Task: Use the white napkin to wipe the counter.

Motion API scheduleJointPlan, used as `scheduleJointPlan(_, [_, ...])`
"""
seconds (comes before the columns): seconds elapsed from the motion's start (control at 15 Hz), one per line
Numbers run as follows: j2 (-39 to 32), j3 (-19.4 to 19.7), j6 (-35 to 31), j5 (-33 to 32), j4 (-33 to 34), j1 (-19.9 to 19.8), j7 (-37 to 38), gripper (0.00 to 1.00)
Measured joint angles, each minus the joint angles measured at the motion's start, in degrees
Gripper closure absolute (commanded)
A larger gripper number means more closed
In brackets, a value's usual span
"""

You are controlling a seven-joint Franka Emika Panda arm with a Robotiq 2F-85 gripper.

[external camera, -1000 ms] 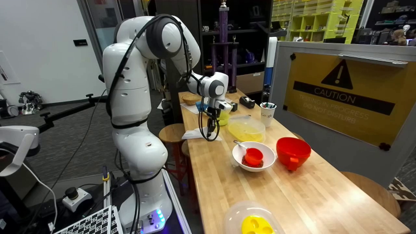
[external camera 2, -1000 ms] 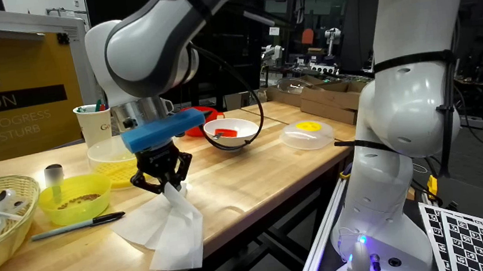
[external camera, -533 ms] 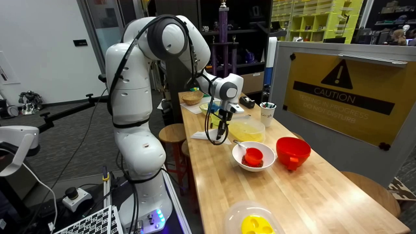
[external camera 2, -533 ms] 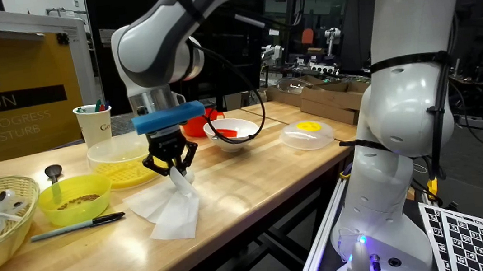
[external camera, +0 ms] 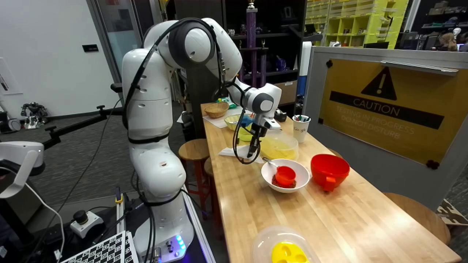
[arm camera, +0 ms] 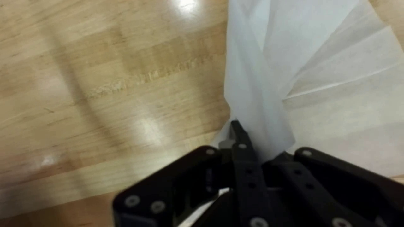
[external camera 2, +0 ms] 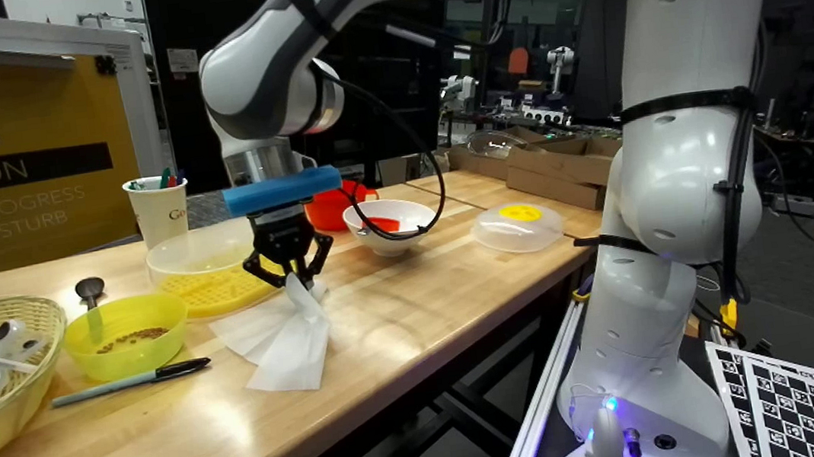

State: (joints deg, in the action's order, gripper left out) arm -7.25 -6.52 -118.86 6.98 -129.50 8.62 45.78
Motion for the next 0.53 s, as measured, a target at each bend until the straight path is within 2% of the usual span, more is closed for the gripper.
scheduleJointPlan(0.2, [-0.1, 0.0, 0.0, 0.0, 0.2, 0.0, 0.0, 1.00])
scheduleJointPlan(0.27, [-0.1, 0.0, 0.0, 0.0, 0.3, 0.0, 0.0, 0.74])
scheduleJointPlan(0.4, [-0.1, 0.0, 0.0, 0.0, 0.5, 0.0, 0.0, 0.69])
scheduleJointPlan(0.53, [-0.1, 0.0, 0.0, 0.0, 0.6, 0.0, 0.0, 0.56])
